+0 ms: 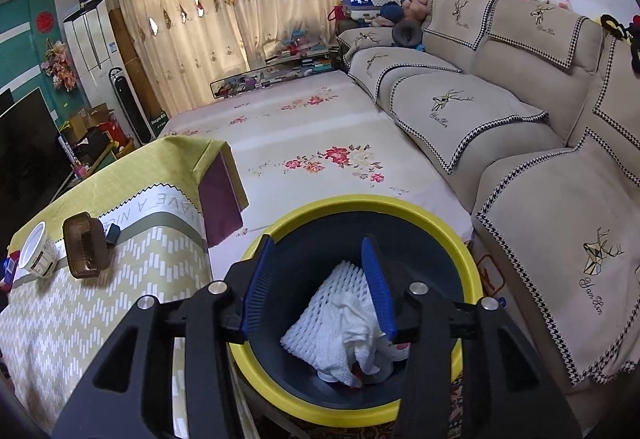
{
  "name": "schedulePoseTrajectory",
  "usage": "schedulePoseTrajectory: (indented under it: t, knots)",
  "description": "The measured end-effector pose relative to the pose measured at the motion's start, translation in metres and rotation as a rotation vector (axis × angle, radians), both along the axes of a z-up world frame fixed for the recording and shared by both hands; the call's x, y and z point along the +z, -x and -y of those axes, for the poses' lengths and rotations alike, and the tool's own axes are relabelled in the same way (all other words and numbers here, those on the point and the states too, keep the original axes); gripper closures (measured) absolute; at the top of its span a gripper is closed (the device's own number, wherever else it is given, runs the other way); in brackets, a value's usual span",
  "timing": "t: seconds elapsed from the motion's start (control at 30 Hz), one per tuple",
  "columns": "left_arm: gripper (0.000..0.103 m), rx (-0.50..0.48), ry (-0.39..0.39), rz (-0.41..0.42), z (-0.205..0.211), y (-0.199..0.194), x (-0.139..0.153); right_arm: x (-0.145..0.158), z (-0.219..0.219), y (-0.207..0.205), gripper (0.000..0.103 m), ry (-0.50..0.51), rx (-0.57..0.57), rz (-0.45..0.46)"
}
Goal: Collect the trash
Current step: 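Carry the white tissue with the right gripper into the bin and release, then grasp the brown square plastic tray with the left gripper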
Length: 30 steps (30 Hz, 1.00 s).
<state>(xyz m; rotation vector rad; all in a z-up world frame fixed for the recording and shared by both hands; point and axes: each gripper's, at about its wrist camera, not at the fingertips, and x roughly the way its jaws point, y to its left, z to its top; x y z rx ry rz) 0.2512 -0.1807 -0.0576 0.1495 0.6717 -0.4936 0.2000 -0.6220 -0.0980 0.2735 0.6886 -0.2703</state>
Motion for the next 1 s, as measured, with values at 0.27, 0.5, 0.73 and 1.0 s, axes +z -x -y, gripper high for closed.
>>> schedulePoseTrajectory:
  t: [0.27,0.5,0.73,1.0]
  knots:
    - [0.015,0.054,-0.021,-0.081,0.047,-0.046,-0.018,-0.006,0.002,0.003,0.058,-0.008,0.017,0.006]
    - [0.036,0.121,-0.006,-0.177,0.064,-0.09,-0.039,-0.016,0.006,-0.001,0.058,-0.033,0.024,-0.002]
    - [0.086,0.095,-0.029,-0.231,0.088,-0.112,-0.057,-0.02,0.013,0.008,0.058,-0.036,0.009,-0.002]
    - [0.099,0.097,-0.026,-0.153,0.085,-0.091,-0.036,-0.017,0.022,0.025,0.058,-0.052,-0.006,0.025]
